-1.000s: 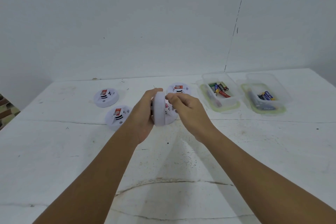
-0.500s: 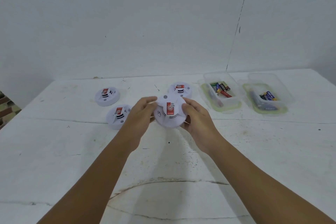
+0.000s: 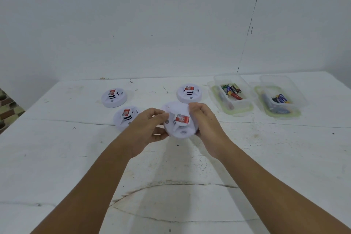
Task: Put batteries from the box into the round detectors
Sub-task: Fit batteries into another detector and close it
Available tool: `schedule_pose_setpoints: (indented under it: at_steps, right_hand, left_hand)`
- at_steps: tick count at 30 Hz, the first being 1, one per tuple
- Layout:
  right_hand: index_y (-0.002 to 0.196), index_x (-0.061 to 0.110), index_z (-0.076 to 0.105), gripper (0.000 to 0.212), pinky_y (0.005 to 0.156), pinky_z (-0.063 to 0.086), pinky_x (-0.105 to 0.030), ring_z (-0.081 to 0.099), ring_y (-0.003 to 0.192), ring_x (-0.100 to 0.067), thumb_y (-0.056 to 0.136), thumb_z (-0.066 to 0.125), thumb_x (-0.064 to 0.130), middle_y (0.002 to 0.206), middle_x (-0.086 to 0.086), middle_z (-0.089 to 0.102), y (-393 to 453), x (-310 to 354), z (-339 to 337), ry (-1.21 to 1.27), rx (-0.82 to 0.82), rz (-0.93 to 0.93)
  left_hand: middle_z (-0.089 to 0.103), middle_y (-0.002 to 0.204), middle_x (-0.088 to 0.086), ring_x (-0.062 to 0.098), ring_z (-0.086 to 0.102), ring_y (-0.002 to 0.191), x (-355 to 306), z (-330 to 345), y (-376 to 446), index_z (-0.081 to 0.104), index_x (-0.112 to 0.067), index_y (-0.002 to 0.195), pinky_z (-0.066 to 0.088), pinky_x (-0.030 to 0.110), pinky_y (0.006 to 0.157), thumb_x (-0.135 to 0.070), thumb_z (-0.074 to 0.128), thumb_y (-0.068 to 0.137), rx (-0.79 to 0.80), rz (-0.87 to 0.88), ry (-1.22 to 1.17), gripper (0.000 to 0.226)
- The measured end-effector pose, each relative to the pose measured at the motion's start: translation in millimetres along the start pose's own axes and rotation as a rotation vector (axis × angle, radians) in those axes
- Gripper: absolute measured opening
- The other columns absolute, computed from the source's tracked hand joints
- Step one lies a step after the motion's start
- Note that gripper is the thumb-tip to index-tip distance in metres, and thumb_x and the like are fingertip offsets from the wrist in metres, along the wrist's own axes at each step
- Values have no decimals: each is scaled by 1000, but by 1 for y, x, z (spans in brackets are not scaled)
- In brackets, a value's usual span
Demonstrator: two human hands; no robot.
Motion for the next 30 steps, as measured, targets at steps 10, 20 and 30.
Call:
schedule_pose_setpoints:
  at_steps: [10,20,30]
  right_hand:
    - [124,16,60,18,89,57,-33,68,107,-21,107,53,18,122,-10,72,-6,-26,-7,250,-100,62]
    - [132,20,68,29,96,58,-29,70,115,-11,109,51,19,120,10,76,-14,-18,-5,-61,-21,-133]
    - [142,31,59,42,101,54,-32,67,116,-11,103,55,13,123,11,72,-20,-31,-5,-284,56,-143]
  left_hand:
    - [76,101,15,33,74,90,23,8,-4,55,-10,125,59,48,94,-10,57,98,-7,-40,-197,26]
    - [70,120,4,19,71,102,35,10,6,60,-23,115,60,41,88,-38,55,104,-102,66,74,19]
    - [59,120,6,19,58,108,47,5,0,49,-25,112,47,39,96,-47,41,107,-98,54,225,24]
Point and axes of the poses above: each hand's wrist, its own y-axis towards the middle knuckle, its own z-axis out of the palm, x = y × z, the point moved 8 cm from there along y, towards the middle knuckle
